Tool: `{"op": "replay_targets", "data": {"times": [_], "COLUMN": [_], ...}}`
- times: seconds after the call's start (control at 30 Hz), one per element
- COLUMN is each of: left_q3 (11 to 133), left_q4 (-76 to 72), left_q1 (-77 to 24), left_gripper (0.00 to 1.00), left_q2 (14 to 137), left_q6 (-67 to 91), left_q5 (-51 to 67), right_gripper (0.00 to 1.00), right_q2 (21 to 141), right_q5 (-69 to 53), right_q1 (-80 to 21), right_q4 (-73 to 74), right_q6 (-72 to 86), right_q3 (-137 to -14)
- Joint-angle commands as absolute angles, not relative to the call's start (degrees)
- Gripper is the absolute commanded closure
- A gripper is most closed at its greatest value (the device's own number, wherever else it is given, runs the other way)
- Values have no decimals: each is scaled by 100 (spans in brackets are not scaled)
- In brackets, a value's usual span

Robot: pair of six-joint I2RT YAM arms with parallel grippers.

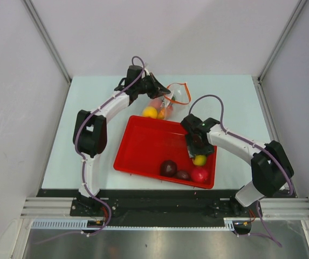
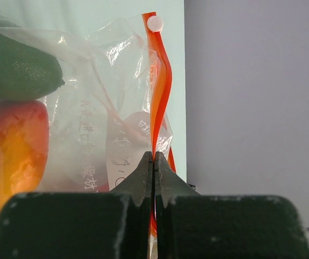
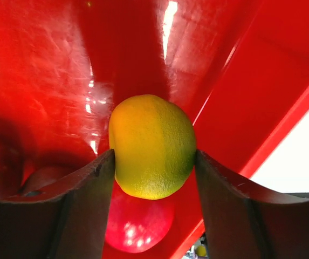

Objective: Open the zip-top bag and remove the fake food

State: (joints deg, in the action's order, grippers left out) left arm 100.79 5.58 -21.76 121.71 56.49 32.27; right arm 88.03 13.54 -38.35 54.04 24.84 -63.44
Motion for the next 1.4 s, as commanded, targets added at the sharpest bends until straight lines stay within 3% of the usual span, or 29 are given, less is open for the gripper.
{"op": "replay_targets", "data": {"times": [0.0,0.23,0.47,0.67,0.9,1.13,1.17,1.37], "left_q3": [10011,10011,9958,9958,10028,10037,10037,10186], "left_q4": [378,360,299,264,272,290,299,264], "left_q1": [-2127,-2127,-2127,-2136,-2136,-2162,-2162,-2171], "left_gripper": [100,100,100,100,100,100,100,100], "left_q2": [11786,11777,11751,11777,11821,11804,11812,11874], "left_q6": [5651,5660,5739,5792,5818,5810,5810,5862], "left_q5": [3357,3357,3375,3393,3419,3437,3437,3428], "right_gripper": [34,0,0,2,15,45,56,67], "right_q2": [8912,8921,8034,8199,9798,11791,11960,12629], "right_q5": [1336,1432,1372,-120,-1037,-1230,-1291,-1634], "right_q1": [-3788,-3779,-3297,-2331,-1907,-1872,-1863,-1854], "right_q4": [5115,5203,5037,3790,3585,4015,4086,4061], "right_q6": [2470,2470,2435,2504,2830,3093,3137,3357], "right_q3": [-6267,-6249,-6871,-7470,-9331,-11922,-12109,-12376]}}
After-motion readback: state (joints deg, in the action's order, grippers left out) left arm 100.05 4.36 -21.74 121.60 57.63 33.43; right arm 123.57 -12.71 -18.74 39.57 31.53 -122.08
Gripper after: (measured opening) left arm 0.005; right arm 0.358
